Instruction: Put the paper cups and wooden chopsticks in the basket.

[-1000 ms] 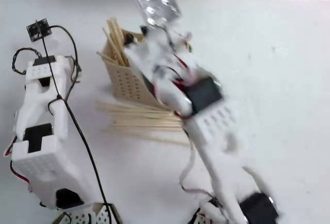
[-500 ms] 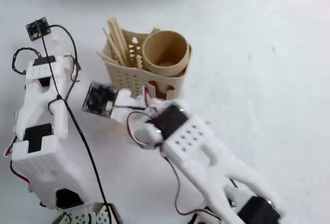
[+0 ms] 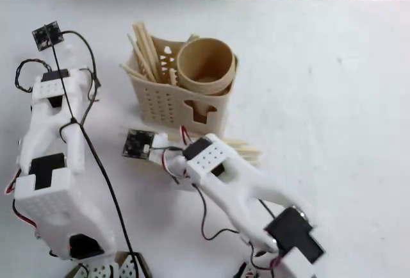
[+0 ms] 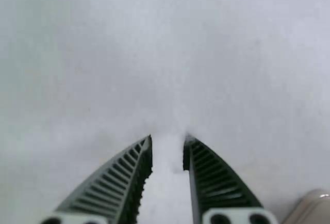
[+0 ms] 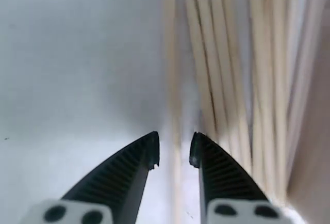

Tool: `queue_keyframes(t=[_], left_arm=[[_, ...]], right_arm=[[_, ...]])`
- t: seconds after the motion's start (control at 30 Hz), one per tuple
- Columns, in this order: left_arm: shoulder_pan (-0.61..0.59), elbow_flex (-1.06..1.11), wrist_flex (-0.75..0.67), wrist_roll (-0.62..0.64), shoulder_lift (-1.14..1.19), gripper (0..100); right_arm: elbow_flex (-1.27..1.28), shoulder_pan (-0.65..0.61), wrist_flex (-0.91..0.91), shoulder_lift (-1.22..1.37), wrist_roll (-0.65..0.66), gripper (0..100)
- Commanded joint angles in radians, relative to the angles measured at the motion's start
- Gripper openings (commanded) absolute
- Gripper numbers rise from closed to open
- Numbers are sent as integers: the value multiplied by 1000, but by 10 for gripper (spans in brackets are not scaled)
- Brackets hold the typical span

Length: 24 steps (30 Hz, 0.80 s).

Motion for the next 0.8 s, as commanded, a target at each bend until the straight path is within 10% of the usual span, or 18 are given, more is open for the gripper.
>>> queue_keyframes(t=[0.0,0.77], left_arm=[[-10,-5,-17,0,-8,121],[-10,-6,-18,0,-8,121]], right_arm=[[-5,12,-18,36,12,109],[-23,45,168,-222,-103,15]])
